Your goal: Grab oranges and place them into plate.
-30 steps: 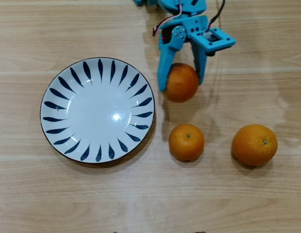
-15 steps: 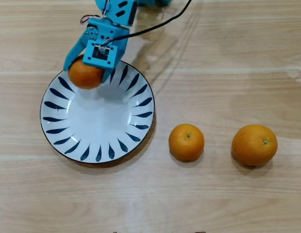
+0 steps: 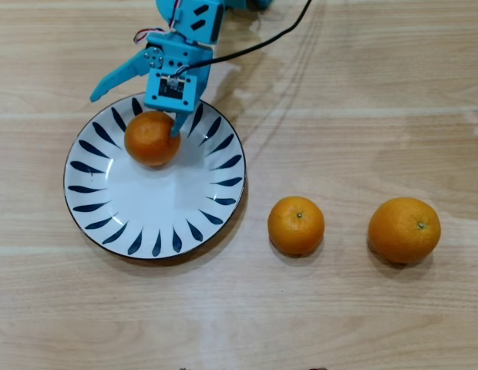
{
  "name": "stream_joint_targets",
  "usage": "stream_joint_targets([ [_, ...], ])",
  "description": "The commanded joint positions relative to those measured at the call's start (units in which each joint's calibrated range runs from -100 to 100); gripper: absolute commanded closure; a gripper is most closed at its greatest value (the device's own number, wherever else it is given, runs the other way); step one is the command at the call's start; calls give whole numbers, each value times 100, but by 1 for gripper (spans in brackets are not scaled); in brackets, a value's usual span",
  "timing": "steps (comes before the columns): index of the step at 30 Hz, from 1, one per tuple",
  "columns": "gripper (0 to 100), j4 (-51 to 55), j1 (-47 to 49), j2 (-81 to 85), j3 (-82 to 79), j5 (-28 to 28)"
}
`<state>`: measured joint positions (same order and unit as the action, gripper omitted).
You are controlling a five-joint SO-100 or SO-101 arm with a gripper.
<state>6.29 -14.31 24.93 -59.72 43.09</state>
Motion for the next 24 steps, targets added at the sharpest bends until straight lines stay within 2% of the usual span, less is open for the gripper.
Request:
stream_joint_targets([
  [1,35,-117,36,35,55,30],
  [6,35,-117,512,35,471,30],
  [8,35,-31,1318,10,1313,-22],
  [12,37,20,2076,-50,1830,-22],
  [15,53,433,2520,-50,2083,-22],
  [19,75,458,2826,-50,2119,-12],
  [24,77,458,3334,-117,2155,25],
])
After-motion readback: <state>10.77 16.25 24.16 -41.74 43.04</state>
